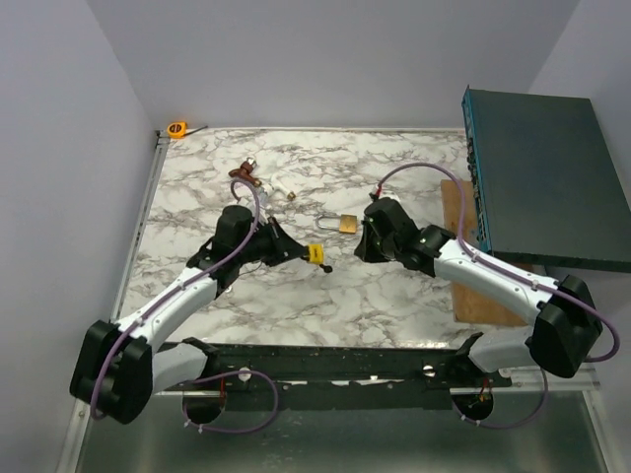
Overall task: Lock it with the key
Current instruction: Place the key at the center of the board.
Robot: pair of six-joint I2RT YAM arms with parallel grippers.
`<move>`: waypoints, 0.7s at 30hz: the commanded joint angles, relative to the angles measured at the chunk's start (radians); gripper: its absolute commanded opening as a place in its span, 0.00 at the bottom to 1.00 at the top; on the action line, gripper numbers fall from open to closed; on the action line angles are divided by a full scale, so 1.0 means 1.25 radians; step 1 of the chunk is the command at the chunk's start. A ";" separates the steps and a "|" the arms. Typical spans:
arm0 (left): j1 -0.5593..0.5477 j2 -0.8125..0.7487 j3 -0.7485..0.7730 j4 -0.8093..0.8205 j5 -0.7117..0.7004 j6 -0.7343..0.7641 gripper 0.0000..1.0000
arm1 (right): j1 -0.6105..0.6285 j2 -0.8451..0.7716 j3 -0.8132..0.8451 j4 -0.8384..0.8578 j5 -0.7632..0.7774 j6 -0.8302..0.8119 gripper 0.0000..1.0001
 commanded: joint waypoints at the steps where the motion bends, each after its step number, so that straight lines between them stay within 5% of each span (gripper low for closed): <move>1: -0.045 0.112 0.028 0.255 0.067 -0.065 0.00 | -0.030 0.011 -0.063 0.087 -0.025 0.076 0.01; 15: -0.140 0.454 0.042 0.481 0.063 -0.169 0.00 | -0.031 0.096 -0.116 0.102 0.030 0.128 0.01; 21: -0.141 0.518 0.028 0.478 0.046 -0.173 0.18 | -0.030 0.129 -0.132 0.131 0.026 0.138 0.01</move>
